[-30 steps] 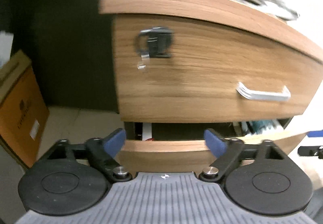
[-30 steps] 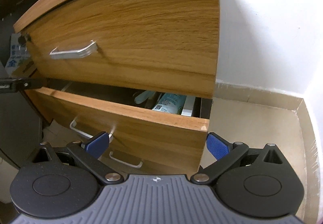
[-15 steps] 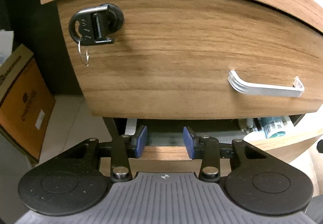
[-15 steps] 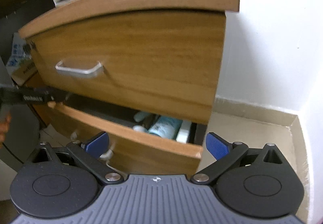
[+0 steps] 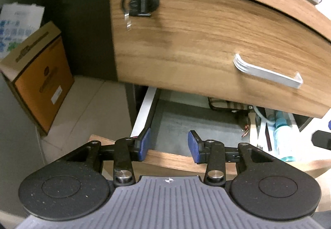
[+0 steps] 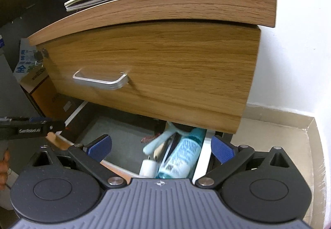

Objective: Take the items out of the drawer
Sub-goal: 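Close the left tool on the drawer edge and pull it open, then open the left tool and reach into the drawer toward the black box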

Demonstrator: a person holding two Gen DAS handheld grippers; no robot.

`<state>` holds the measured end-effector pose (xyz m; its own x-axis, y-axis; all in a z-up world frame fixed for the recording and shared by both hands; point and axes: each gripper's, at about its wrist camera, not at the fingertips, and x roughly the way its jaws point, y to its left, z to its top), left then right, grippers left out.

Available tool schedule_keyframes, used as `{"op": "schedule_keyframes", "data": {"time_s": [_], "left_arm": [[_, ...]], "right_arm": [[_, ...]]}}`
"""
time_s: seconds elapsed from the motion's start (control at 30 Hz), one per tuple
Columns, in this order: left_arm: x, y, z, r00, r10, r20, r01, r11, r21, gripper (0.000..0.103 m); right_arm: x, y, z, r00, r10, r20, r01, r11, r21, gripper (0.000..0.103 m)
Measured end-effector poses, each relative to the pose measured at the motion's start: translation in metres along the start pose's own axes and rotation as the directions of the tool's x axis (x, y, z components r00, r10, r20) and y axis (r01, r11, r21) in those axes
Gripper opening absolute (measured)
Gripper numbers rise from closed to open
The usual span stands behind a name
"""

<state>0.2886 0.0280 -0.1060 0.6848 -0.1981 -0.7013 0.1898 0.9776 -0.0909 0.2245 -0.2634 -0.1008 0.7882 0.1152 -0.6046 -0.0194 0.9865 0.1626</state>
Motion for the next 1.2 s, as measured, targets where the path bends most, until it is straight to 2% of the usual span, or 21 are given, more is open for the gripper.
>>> {"op": "schedule_keyframes", "data": {"time_s": [0.17, 0.37, 0.53, 0.67, 0.9, 1.0, 1.2], "left_arm": [[-0.020, 0.011, -0.015, 1.000, 0.006, -0.012, -0.007, 0.996, -0.086, 0.043], [-0.044, 0.008, -0.037, 0.997, 0.071, -0.043, -0.073, 0.996, -0.048, 0.043], [-0.054, 0.011, -0.046, 0.993, 0.091, -0.076, -0.093, 0.995, -0.034, 0.043], [-0.058, 0.006, -0.053, 0.985, 0.123, -0.122, -0.123, 0.992, 0.010, 0.043], [-0.059, 0.012, -0.065, 0.966, 0.130, -0.225, -0.135, 0.991, -0.009, 0.043], [-0.065, 0.012, -0.072, 0.969, 0.124, -0.212, -0.128, 0.992, -0.002, 0.042], [-0.067, 0.008, -0.068, 0.973, 0.118, -0.199, -0.120, 0.993, -0.001, 0.042]], "right_arm": [[0.001, 0.009, -0.002, 1.000, 0.016, -0.017, -0.016, 1.000, -0.014, 0.103], [0.004, 0.023, -0.006, 0.999, 0.030, -0.038, -0.031, 0.999, -0.039, 0.103], [0.006, 0.031, -0.009, 0.998, 0.039, -0.052, -0.041, 0.998, -0.056, 0.103], [0.006, 0.035, -0.012, 0.997, 0.042, -0.060, -0.045, 0.997, -0.065, 0.103], [0.007, 0.035, -0.014, 0.997, 0.036, -0.070, -0.041, 0.997, -0.069, 0.103], [0.009, 0.034, -0.014, 0.997, 0.033, -0.074, -0.038, 0.997, -0.071, 0.103], [0.011, 0.032, -0.015, 0.997, 0.024, -0.078, -0.030, 0.997, -0.073, 0.103]]}}
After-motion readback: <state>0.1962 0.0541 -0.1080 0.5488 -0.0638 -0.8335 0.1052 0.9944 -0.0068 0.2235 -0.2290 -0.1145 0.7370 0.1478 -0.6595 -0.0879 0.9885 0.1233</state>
